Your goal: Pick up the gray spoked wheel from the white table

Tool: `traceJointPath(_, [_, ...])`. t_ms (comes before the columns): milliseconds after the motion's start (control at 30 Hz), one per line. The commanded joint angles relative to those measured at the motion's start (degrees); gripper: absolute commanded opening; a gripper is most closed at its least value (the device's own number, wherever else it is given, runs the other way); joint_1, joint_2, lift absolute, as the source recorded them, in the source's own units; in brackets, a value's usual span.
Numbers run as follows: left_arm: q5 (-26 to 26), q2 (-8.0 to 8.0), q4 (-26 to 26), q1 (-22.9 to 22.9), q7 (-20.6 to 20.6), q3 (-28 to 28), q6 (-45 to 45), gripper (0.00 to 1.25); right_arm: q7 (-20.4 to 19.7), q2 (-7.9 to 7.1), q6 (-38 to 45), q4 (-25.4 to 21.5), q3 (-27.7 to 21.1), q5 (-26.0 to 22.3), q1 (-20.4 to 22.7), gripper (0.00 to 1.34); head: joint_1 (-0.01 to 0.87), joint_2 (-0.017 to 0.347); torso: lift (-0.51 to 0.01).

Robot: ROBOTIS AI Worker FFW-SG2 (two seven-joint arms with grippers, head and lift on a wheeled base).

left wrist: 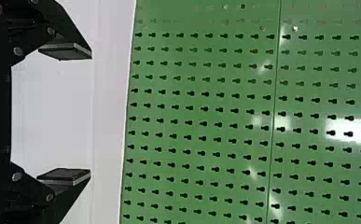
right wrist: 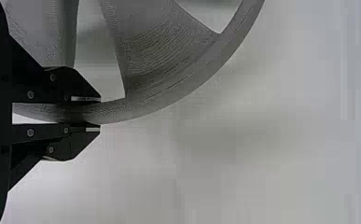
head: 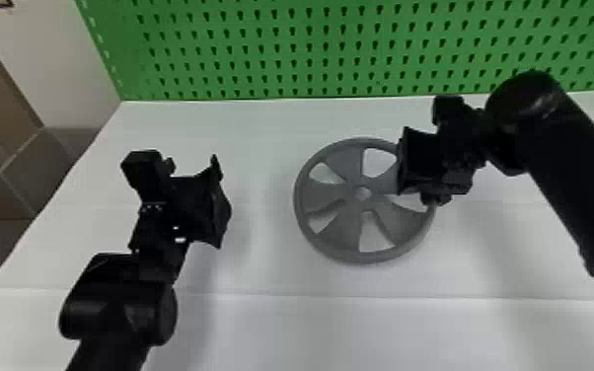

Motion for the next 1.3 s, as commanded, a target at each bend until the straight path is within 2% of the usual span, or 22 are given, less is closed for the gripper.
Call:
traceJointPath(0, [0.09,0.00,-0.24,0.18,-0.05,0.35,0.00,0.89,0.00,0.14,-0.15,-4.76,-2.39,3.18,1.12,0.18,0.839,0.130,-0.065])
traceJointPath(300, [0.09,0.00,-0.94,0.80,-0.22,1.23,0.00,0.89,1.84,-0.65,-5.25,-15.30,-3.35,5.46,5.87,0.17,0.839,0.130,-0.065])
traceJointPath(467, [0.27,0.00,-1.38,0.98,-0.22,1.76,0.00,0.89,9.40,-0.39,-5.78,-18.55,-7.04,11.44,8.50,0.17,0.839,0.130,-0.065])
traceJointPath(533, [0.35,0.00,-1.65,1.24,-0.31,1.85,0.00,0.89,11.95,-0.48,-6.83,-20.05,-6.96,14.16,9.56,0.17,0.839,0.130,-0.065])
traceJointPath(633, [0.35,0.00,-2.00,1.50,-0.31,2.29,0.00,0.89,18.98,-0.48,-10.44,-22.77,-6.16,21.02,12.02,0.17,0.839,0.130,-0.065])
traceJointPath(733, [0.35,0.00,-2.35,1.68,-0.31,2.55,0.00,0.89,22.59,-1.00,-13.07,-24.97,-5.73,24.09,14.04,0.17,0.839,0.130,-0.065])
traceJointPath(867, [0.44,0.00,-2.61,1.68,-0.31,2.64,0.00,0.89,25.40,-1.09,-15.53,-27.78,-5.81,28.75,16.59,0.17,0.839,0.130,-0.065])
traceJointPath(1033, [0.53,0.00,-2.96,1.85,-0.31,2.90,0.00,0.89,27.77,-1.35,-22.74,-30.86,-5.37,32.27,20.46,0.17,0.839,0.130,-0.065])
traceJointPath(1167, [0.71,0.00,-3.40,1.94,-0.31,3.08,0.00,0.89,30.41,-1.27,-25.38,-32.79,-5.55,35.78,22.57,0.17,0.839,0.130,-0.065])
traceJointPath(1267, [0.62,0.00,-3.93,2.03,-0.31,3.34,0.00,0.89,32.34,-1.18,-32.15,-33.50,-5.73,37.01,25.38,0.17,0.839,0.130,-0.065])
